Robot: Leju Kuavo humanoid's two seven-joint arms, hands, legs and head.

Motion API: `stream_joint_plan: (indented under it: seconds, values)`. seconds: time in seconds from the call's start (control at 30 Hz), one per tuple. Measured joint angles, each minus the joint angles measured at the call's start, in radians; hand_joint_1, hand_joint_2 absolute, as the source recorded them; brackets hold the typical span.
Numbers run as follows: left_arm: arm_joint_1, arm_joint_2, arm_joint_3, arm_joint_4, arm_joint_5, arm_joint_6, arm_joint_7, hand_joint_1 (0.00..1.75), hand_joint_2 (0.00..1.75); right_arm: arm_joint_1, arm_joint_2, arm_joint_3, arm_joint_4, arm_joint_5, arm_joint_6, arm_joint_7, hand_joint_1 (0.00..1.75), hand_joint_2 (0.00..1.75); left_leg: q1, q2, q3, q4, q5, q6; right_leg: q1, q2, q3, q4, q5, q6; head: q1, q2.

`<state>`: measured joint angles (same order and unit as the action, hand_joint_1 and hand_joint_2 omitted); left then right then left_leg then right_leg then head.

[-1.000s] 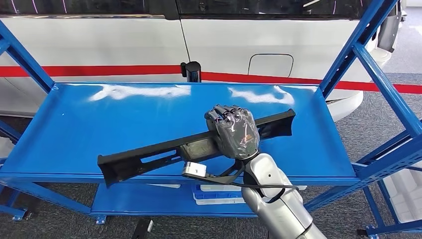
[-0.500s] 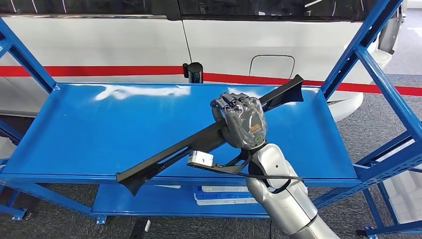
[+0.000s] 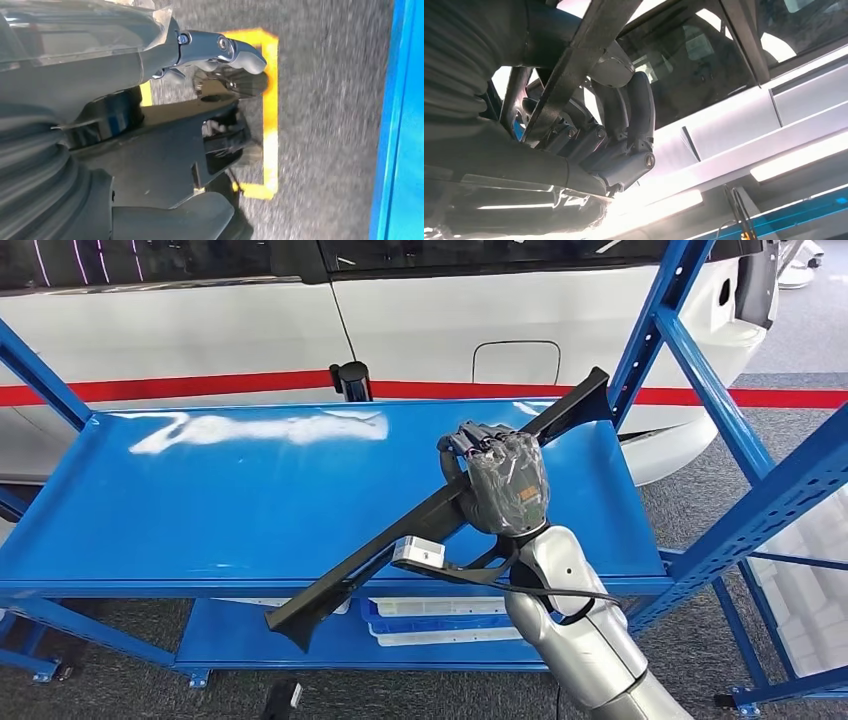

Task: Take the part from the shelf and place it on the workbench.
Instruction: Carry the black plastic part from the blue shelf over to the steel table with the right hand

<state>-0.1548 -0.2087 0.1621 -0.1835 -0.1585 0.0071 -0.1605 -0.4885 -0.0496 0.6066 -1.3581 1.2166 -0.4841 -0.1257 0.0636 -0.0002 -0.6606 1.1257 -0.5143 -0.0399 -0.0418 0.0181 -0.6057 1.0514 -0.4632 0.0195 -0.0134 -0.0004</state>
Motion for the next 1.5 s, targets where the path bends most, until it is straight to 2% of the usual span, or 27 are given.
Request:
stream_joint_plan:
  seconds: [0.07,0.1,0.13,0.2,0.27,0.3,0.33,0.37,0.43,0.47,0.53,0.6,0.63,0.67,0.73,0.77,0.8,0.83,0.93,1.0,1.07,1.1,1.17,1.27,1.33,1.43,1.5]
  values:
    - [0.0,0.0,0.0,0.0,0.0,0.0,0.0,0.0,1.75,0.001,0.0,0.0,0.0,-0.003,0.0,-0.002,1.75,1.75,-0.011,0.001,-0.051,0.139,-0.078,0.01,0.016,-0.002,-0.017,0.0,0.012,-0.018,-0.002,0.0]
    - [0.001,0.0,0.0,0.0,0.0,-0.001,0.0,0.0,1.75,0.002,0.0,0.0,0.0,-0.004,-0.001,-0.002,1.75,1.75,-0.018,0.001,-0.061,0.181,-0.094,0.018,0.026,-0.003,-0.026,0.0,0.018,-0.026,-0.003,0.0]
    - [0.001,0.001,0.001,0.0,0.0,-0.001,0.0,0.0,1.75,0.002,-0.001,0.0,0.0,-0.005,-0.001,-0.003,1.75,1.75,-0.026,0.0,-0.052,0.184,-0.092,0.03,0.035,-0.003,-0.034,0.0,0.024,-0.033,-0.003,0.0]
    - [0.0,0.001,0.001,0.0,0.001,0.0,0.0,0.0,1.75,0.002,-0.001,-0.001,0.0,-0.007,-0.001,-0.004,1.75,1.75,-0.049,-0.003,0.026,0.081,-0.052,0.07,0.052,-0.002,-0.046,0.0,0.036,-0.042,-0.003,0.0]
    - [-0.001,0.005,0.003,-0.001,0.002,0.0,-0.001,0.0,1.75,0.002,-0.001,-0.001,0.0,-0.01,-0.001,-0.004,1.75,1.75,-0.074,-0.002,0.104,-0.035,-0.026,0.115,0.055,-0.003,-0.05,-0.002,0.047,-0.042,0.006,0.0]
    - [-0.002,0.007,0.004,-0.001,0.002,0.001,-0.001,0.0,1.75,0.002,-0.001,-0.001,0.0,-0.01,-0.002,-0.004,1.75,1.75,-0.085,-0.002,0.121,-0.066,-0.019,0.129,0.05,-0.004,-0.05,-0.004,0.053,-0.038,0.008,0.0]
    - [-0.002,0.008,0.005,-0.001,0.003,0.001,-0.001,0.0,1.75,0.002,-0.001,-0.001,0.0,-0.011,-0.002,-0.004,1.75,1.75,-0.093,0.0,0.125,-0.078,-0.014,0.135,0.045,-0.006,-0.05,-0.007,0.059,-0.03,0.008,0.0]
    - [-0.002,0.006,0.006,-0.001,0.003,0.001,-0.002,0.0,1.75,0.002,-0.001,-0.001,-0.001,-0.011,-0.002,-0.005,1.75,1.75,-0.098,0.001,0.125,-0.091,0.001,0.137,0.042,-0.007,-0.049,-0.013,0.067,-0.023,0.004,0.0]
    - [-0.002,0.007,0.008,-0.001,0.004,0.002,-0.002,0.0,1.75,0.002,-0.001,-0.003,-0.004,-0.012,-0.003,-0.005,1.75,1.75,-0.091,0.005,0.133,-0.135,0.034,0.134,0.044,-0.008,-0.057,-0.015,0.068,-0.014,-0.002,0.0]
    - [-0.003,0.006,0.01,-0.001,0.004,0.001,-0.002,0.0,1.75,0.002,-0.002,-0.004,-0.005,-0.012,-0.004,-0.005,1.75,1.75,-0.084,0.007,0.133,-0.156,0.053,0.132,0.047,-0.008,-0.067,0.001,0.049,-0.013,0.0,0.0]
    - [-0.003,0.003,0.012,-0.001,0.005,0.0,-0.001,0.0,1.75,0.002,-0.006,-0.006,-0.006,-0.014,-0.005,-0.005,1.75,1.75,-0.071,0.01,0.119,-0.175,0.083,0.116,0.042,-0.008,-0.1,0.095,-0.024,-0.009,0.004,0.0]
    - [-0.001,0.001,0.012,-0.001,0.007,-0.001,-0.001,0.0,1.75,0.008,-0.01,-0.007,-0.006,-0.014,-0.006,-0.005,1.75,1.75,-0.058,0.013,0.094,-0.174,0.102,0.095,0.028,-0.009,-0.122,0.203,-0.076,0.008,0.006,0.0]
    - [0.0,0.001,0.013,-0.001,0.008,-0.001,-0.001,0.0,1.75,0.011,-0.012,-0.007,-0.006,-0.015,-0.006,-0.005,1.75,1.75,-0.051,0.015,0.081,-0.173,0.11,0.084,0.018,-0.01,-0.114,0.22,-0.075,0.024,0.006,0.0]
    - [0.001,0.001,0.013,-0.001,0.009,-0.001,-0.001,0.0,1.75,0.013,-0.014,-0.007,-0.006,-0.015,-0.006,-0.005,1.75,1.75,-0.042,0.016,0.068,-0.17,0.117,0.074,0.008,-0.012,-0.087,0.2,-0.06,0.043,0.006,0.0]
    - [0.0,0.002,0.014,-0.001,0.011,-0.001,-0.001,0.0,1.75,0.014,-0.016,-0.008,-0.006,-0.015,-0.006,-0.005,1.75,1.75,-0.028,0.018,0.04,-0.152,0.127,0.053,-0.01,-0.018,0.006,0.078,-0.034,0.083,0.008,0.0]
    - [0.0,0.003,0.015,-0.002,0.011,-0.001,-0.001,0.0,1.75,0.015,-0.016,-0.008,-0.007,-0.015,-0.006,-0.006,1.75,1.75,-0.025,0.018,0.027,-0.139,0.129,0.043,-0.012,-0.018,0.043,0.026,-0.032,0.091,0.011,0.0]
    - [-0.001,0.003,0.015,-0.002,0.012,-0.001,-0.001,0.0,1.75,0.016,-0.016,-0.008,-0.008,-0.016,-0.006,-0.006,1.75,1.75,-0.025,0.017,0.017,-0.125,0.13,0.035,-0.012,-0.016,0.062,-0.006,-0.039,0.089,0.014,0.0]
    - [0.0,0.004,0.016,-0.002,0.012,-0.001,-0.001,0.0,1.75,0.019,-0.015,-0.009,-0.008,-0.016,-0.007,-0.006,1.75,1.75,-0.027,0.016,0.009,-0.117,0.132,0.029,-0.009,-0.013,0.065,-0.012,-0.05,0.079,0.014,0.0]
    - [0.002,0.004,0.017,-0.002,0.013,-0.001,-0.001,0.0,1.75,0.025,-0.014,-0.01,-0.01,-0.017,-0.008,-0.007,1.75,1.75,-0.017,0.013,-0.006,-0.101,0.128,0.02,-0.006,-0.01,0.041,0.0,-0.041,0.029,0.005,0.0]
    - [0.002,0.005,0.017,-0.001,0.014,-0.001,-0.001,0.0,1.75,0.026,-0.013,-0.01,-0.012,-0.017,-0.008,-0.007,1.75,1.75,-0.015,0.011,-0.033,-0.034,0.058,0.019,-0.001,-0.011,0.022,0.0,-0.023,0.001,0.001,0.0]
    - [0.002,0.005,0.018,-0.001,0.014,-0.001,-0.001,0.0,1.75,0.027,-0.012,-0.011,-0.012,-0.016,-0.008,-0.007,1.75,1.75,-0.019,0.008,-0.07,0.093,-0.035,0.021,0.008,-0.011,0.001,0.0,-0.006,-0.016,-0.003,0.0]
    - [0.002,0.005,0.018,-0.001,0.014,-0.001,-0.001,0.0,1.75,0.029,-0.012,-0.01,-0.012,-0.016,-0.008,-0.007,1.75,1.75,-0.021,0.008,-0.08,0.149,-0.062,0.024,0.014,-0.011,-0.009,0.0,0.002,-0.02,-0.004,0.0]
    - [0.002,0.006,0.02,-0.001,0.014,-0.001,-0.001,0.0,1.75,0.032,-0.012,-0.01,-0.012,-0.016,-0.008,-0.007,1.75,1.75,-0.03,0.007,-0.057,0.171,-0.056,0.041,0.027,-0.01,-0.029,0.0,0.017,-0.024,-0.004,0.0]
    - [-0.001,0.009,0.023,-0.002,0.014,-0.001,-0.001,0.0,1.75,0.033,-0.012,-0.012,-0.015,-0.016,-0.008,-0.007,1.75,1.75,-0.055,0.002,0.078,0.001,-0.017,0.091,0.04,-0.009,-0.049,-0.001,0.039,-0.025,0.0,0.0]
    - [-0.003,0.011,0.023,-0.003,0.014,-0.002,-0.002,0.0,1.75,0.032,-0.01,-0.015,-0.018,-0.016,-0.008,-0.008,1.75,1.75,-0.072,0.002,0.128,-0.077,-0.017,0.114,0.034,-0.013,-0.051,-0.005,0.052,-0.017,0.003,0.0]
    - [-0.004,0.011,0.025,-0.003,0.014,-0.002,-0.002,0.0,1.75,0.031,-0.006,-0.019,-0.02,-0.016,-0.008,-0.008,1.75,1.75,-0.079,0.006,0.131,-0.118,0.018,0.119,0.028,-0.017,-0.054,-0.016,0.068,0.003,-0.005,0.0]
    - [-0.004,0.009,0.027,-0.003,0.014,-0.003,-0.002,0.0,1.75,0.03,-0.007,-0.021,-0.021,-0.016,-0.008,-0.009,1.75,1.75,-0.072,0.011,0.126,-0.15,0.054,0.112,0.03,-0.017,-0.073,0.017,0.029,0.003,-0.003,0.0]
